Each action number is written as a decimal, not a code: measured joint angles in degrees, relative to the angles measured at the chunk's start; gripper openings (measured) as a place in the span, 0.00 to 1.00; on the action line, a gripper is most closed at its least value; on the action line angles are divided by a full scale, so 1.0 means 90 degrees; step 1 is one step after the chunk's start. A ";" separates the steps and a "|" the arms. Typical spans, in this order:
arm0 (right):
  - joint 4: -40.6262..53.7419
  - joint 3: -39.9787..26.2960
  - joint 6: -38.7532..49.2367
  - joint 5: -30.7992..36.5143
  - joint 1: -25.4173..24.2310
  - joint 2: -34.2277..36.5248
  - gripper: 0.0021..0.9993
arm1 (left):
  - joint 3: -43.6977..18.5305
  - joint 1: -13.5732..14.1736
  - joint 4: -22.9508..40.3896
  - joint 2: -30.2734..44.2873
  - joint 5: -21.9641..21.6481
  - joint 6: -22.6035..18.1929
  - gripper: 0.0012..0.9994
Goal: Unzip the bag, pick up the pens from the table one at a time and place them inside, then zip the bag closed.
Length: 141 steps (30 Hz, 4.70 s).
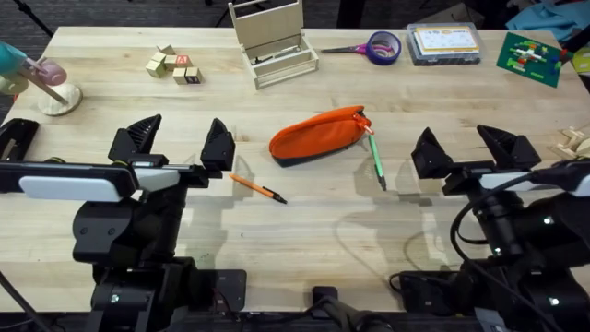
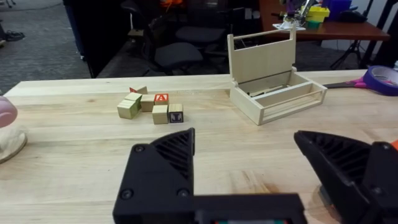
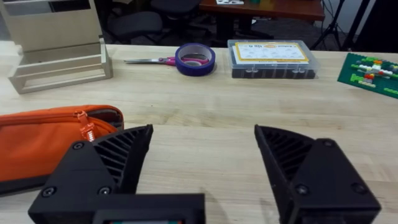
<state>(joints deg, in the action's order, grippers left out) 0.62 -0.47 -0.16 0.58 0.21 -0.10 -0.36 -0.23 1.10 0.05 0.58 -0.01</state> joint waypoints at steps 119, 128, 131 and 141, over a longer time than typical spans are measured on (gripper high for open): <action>0.3730 -0.5316 -0.0029 -0.0362 0.0000 0.2676 1.00 | -0.7431 0.0000 0.7098 0.7895 0.3389 -0.6178 0.99; 0.3730 -0.5316 -0.0029 -0.0362 0.0000 0.2676 1.00 | -0.7431 0.0000 0.6875 0.8484 0.3808 -0.6181 0.99; 0.3730 -0.5316 -0.0029 -0.0362 0.0000 0.2676 1.00 | -0.7431 0.0000 0.6875 0.8710 0.3897 -0.6241 0.99; 0.3674 -0.5319 -0.0029 -0.0362 0.0000 0.2676 1.00 | -0.7431 0.0000 0.6853 0.9492 0.4533 -0.6855 0.99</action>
<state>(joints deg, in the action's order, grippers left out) 33.69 -48.34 -0.43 -2.68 0.21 23.99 -67.24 -0.23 62.78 85.48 41.38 -61.71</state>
